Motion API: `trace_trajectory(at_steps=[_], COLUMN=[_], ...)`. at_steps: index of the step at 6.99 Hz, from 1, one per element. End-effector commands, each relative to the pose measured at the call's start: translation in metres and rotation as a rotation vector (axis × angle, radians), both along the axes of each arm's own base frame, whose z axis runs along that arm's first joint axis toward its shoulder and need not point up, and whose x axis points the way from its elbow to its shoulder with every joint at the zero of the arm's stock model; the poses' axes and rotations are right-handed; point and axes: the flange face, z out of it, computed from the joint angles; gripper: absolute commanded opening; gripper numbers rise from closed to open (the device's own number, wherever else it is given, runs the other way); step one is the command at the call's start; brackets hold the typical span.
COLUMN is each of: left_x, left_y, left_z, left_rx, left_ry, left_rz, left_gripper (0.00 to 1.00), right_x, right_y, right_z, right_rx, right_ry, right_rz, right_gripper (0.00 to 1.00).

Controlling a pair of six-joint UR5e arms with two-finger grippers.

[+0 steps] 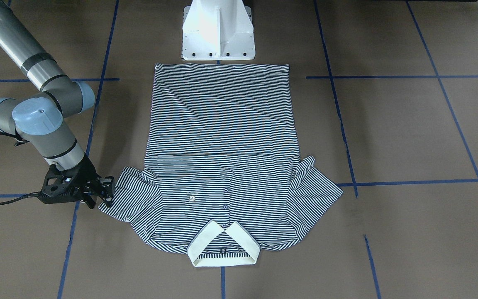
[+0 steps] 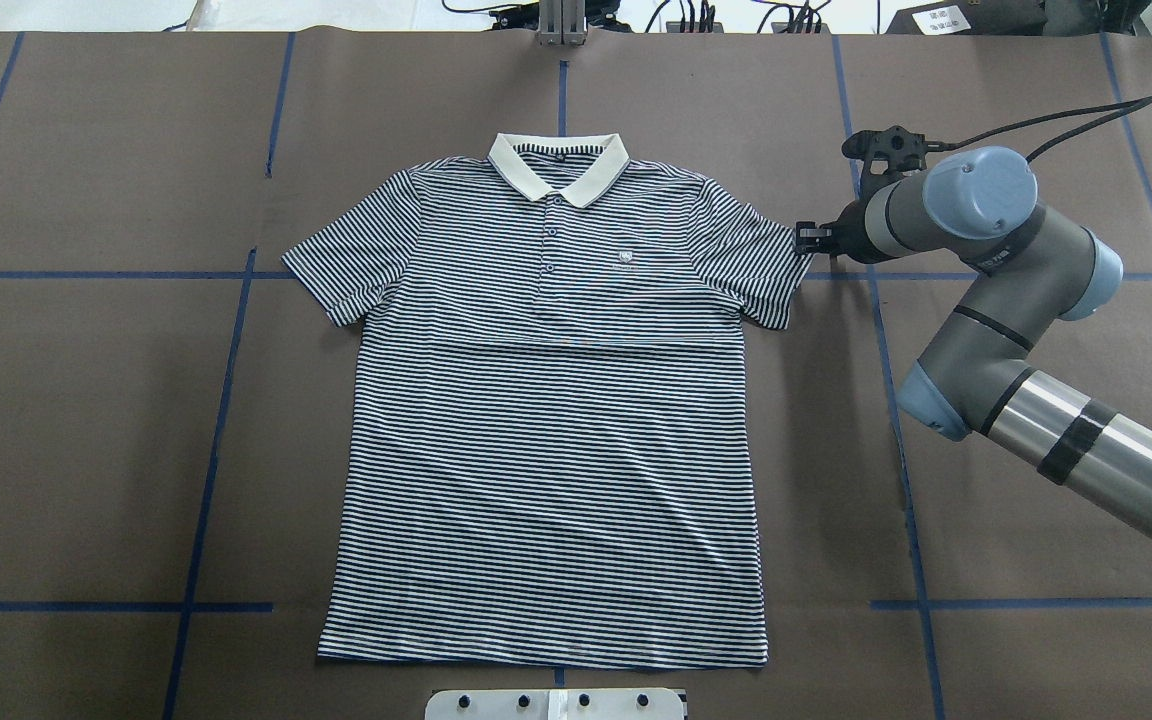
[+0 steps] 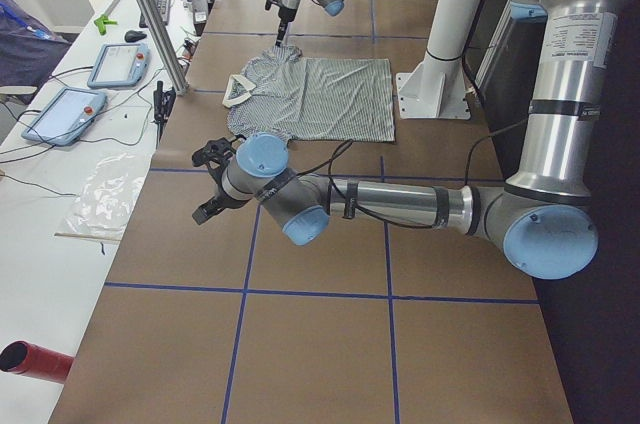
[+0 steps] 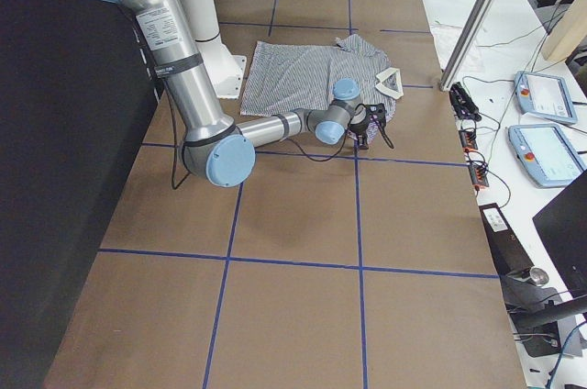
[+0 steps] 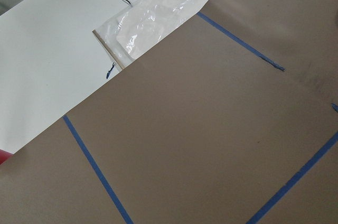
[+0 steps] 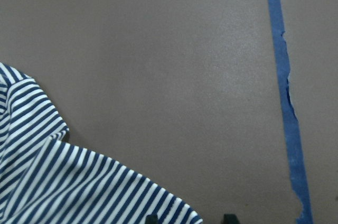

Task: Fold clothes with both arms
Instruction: 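Move the right gripper to the sleeve nearest it and grasp it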

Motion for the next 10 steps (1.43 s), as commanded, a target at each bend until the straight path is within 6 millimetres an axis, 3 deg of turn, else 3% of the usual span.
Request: trace_trajectory(at_steps=[1, 4, 5, 6, 8, 10], left_x=[-0.001, 0.0, 0.0, 0.0, 0.0, 0.0], left_y=[0.001, 0.003, 0.003, 0.003, 0.003, 0.003], left_z=[0.001, 0.003, 0.003, 0.003, 0.003, 0.003], left_rx=[-0.002, 0.005, 0.005, 0.005, 0.005, 0.006], left_ry=[0.0, 0.0, 0.0, 0.001, 0.001, 0.0], left_rz=[-0.002, 0.0, 0.0, 0.001, 0.001, 0.0], left_gripper=[1.0, 1.0, 1.0, 1.0, 1.0, 1.0], right_x=[-0.001, 0.006, 0.004, -0.014, -0.095, -0.173], right_y=[0.001, 0.008, 0.012, 0.006, 0.007, -0.017], right_z=[-0.006, -0.056, -0.08, -0.12, -0.196, -0.236], right_rx=[-0.026, -0.065, -0.12, -0.168, -0.233, -0.286], right_ry=[-0.019, 0.014, 0.029, 0.045, 0.051, 0.07], right_rz=[0.023, 0.027, 0.046, 0.1, 0.216, 0.348], right_gripper=[0.0, 0.0, 0.0, 0.0, 0.0, 0.0])
